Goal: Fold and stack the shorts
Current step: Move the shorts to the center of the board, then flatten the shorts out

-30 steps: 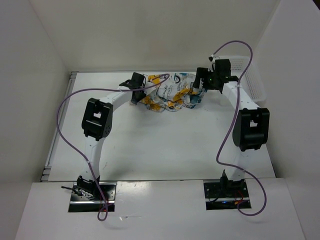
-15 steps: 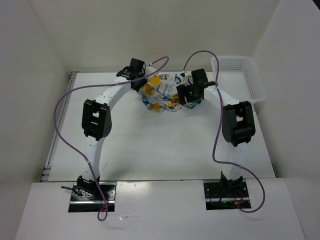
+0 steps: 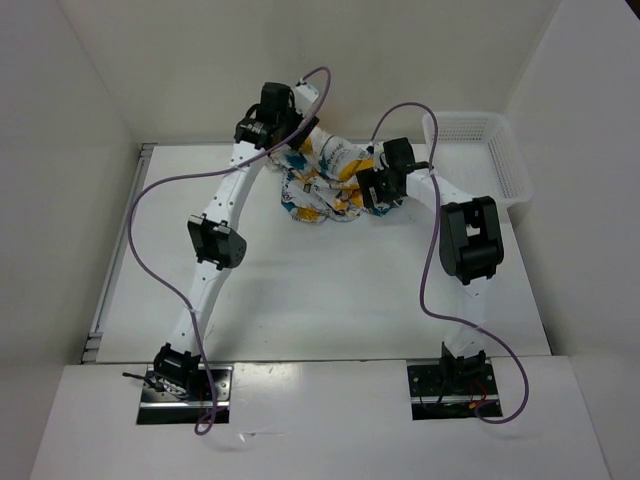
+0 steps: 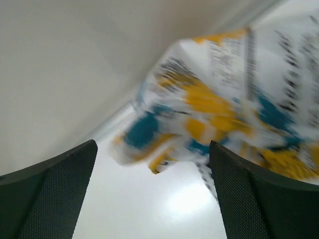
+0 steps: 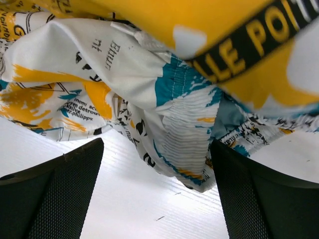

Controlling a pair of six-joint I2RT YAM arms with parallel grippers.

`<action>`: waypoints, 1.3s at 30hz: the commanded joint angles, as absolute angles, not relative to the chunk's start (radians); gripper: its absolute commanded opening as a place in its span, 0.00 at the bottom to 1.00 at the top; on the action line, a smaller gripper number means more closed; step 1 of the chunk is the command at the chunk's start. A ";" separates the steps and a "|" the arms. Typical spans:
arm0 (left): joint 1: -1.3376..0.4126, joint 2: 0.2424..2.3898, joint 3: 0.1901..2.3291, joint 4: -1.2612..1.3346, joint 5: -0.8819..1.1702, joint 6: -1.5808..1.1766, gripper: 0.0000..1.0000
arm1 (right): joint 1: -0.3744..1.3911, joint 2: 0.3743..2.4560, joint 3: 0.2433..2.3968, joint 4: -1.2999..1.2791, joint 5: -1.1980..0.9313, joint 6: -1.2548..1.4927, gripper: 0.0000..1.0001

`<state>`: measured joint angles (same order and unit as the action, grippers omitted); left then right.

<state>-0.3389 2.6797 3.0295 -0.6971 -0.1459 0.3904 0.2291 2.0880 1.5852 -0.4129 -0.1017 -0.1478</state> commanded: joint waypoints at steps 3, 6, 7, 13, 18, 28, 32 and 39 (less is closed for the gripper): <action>-0.331 2.634 3.053 -0.965 0.165 0.249 1.00 | 0.218 2.036 1.635 -0.396 -0.077 -0.101 0.93; -0.368 2.566 2.991 -1.018 0.261 0.314 1.00 | 0.195 2.036 1.644 -0.396 -0.064 -0.077 0.93; -0.368 2.556 2.981 -1.040 0.284 0.339 1.00 | 0.195 2.036 1.644 -0.396 -0.064 -0.077 0.93; -0.504 2.432 2.459 -1.068 0.204 0.575 1.00 | 0.164 2.046 1.634 -0.396 -0.107 -0.077 0.88; -0.543 2.287 2.051 -0.732 0.135 0.575 1.00 | 0.164 2.077 1.634 -0.396 -0.155 -0.077 0.83; -0.531 2.338 2.071 -0.569 0.078 0.316 0.99 | 0.164 2.108 1.664 -0.396 -0.164 -0.057 0.79; -0.531 2.338 2.036 -0.551 0.037 0.298 0.87 | 0.164 2.108 1.655 -0.396 -0.164 -0.057 0.78; -0.531 2.370 2.066 -0.655 0.151 0.327 0.80 | 0.164 2.128 1.655 -0.396 -0.164 -0.048 0.78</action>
<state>-0.5247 2.3718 2.0399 -0.6117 0.0681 0.3340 0.1593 2.1105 1.6222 -0.4122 -0.1551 -0.0586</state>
